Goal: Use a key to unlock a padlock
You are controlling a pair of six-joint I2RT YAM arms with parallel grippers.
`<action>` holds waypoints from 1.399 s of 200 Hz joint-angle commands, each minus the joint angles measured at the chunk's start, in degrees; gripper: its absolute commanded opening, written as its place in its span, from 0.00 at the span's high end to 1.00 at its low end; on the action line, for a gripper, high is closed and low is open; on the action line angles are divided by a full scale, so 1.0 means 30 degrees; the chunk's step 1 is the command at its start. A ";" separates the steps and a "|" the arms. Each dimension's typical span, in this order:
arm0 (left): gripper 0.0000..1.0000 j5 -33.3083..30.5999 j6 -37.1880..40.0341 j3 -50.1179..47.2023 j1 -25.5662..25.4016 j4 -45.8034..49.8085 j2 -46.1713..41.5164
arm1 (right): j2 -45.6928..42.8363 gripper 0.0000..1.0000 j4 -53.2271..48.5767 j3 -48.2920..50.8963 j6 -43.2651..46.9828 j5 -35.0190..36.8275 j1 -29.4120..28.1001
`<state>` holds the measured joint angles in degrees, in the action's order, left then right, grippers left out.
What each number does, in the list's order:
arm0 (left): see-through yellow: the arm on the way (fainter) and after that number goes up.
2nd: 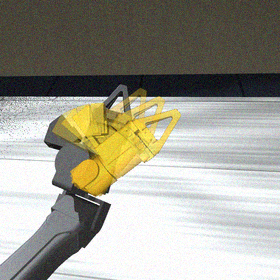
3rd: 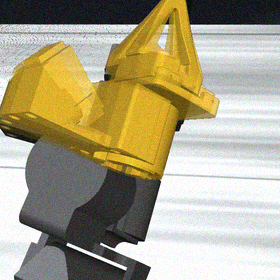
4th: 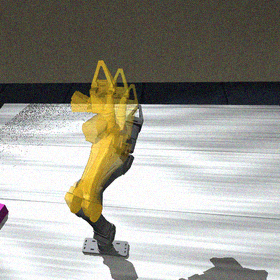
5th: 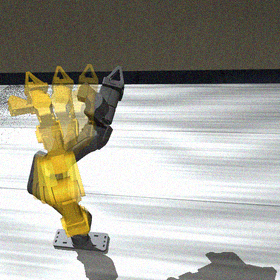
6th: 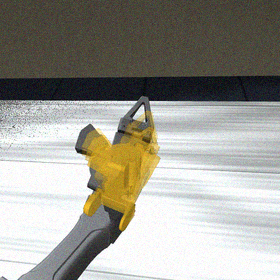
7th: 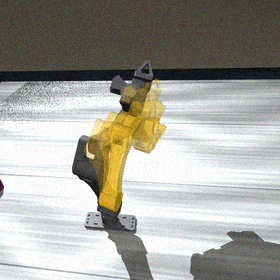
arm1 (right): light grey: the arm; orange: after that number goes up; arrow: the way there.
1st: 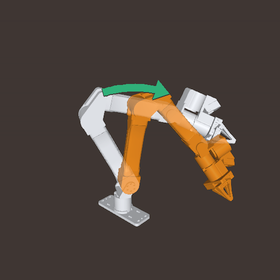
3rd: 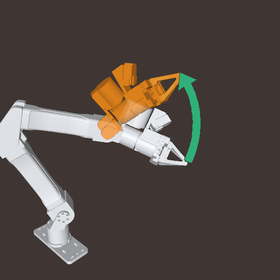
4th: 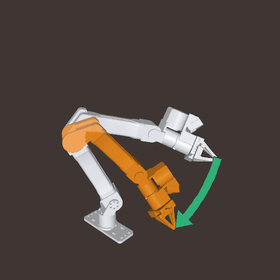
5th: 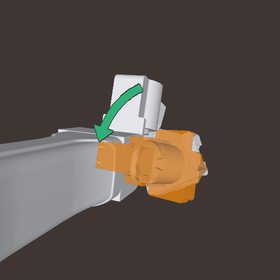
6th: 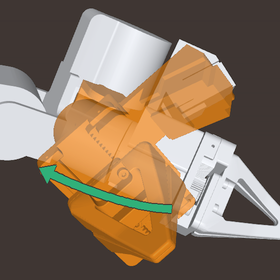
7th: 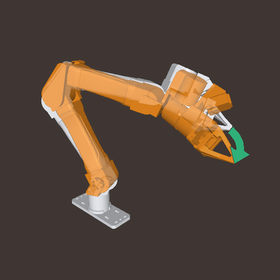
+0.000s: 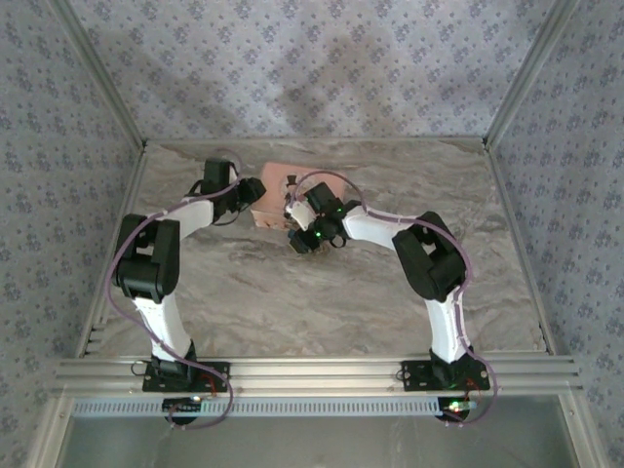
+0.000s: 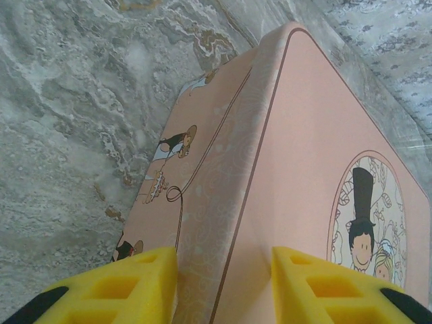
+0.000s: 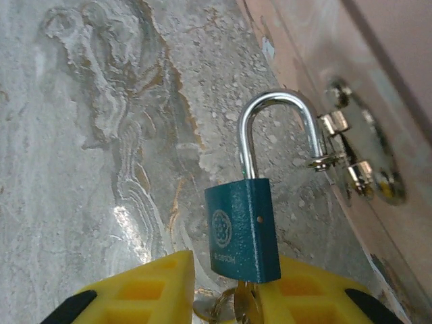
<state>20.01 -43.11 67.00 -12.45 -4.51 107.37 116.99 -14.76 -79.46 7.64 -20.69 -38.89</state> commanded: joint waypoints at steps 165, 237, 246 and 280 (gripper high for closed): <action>0.62 0.3901 -0.0458 -0.0508 -0.1697 0.1693 0.0342 | -0.0307 1.00 0.4962 0.0689 0.5785 0.1011 -0.1799; 0.62 0.3670 0.0251 -0.0537 -0.0919 0.2206 0.0189 | -0.2890 1.00 0.6440 0.5072 0.7671 0.1160 -0.0919; 0.61 0.3627 0.0280 -0.0565 -0.0919 0.2265 0.0129 | -0.3060 1.00 0.6552 0.5259 0.7869 0.1316 -0.0945; 0.62 0.3781 0.0254 -0.0461 -0.1201 0.2281 0.0317 | -0.2553 1.00 0.6145 0.4480 0.9143 0.1844 -0.1368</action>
<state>25.98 -42.89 66.70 -12.86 -2.83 107.35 109.62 1.30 -63.88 28.38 -10.33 -40.27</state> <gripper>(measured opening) 0.381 0.087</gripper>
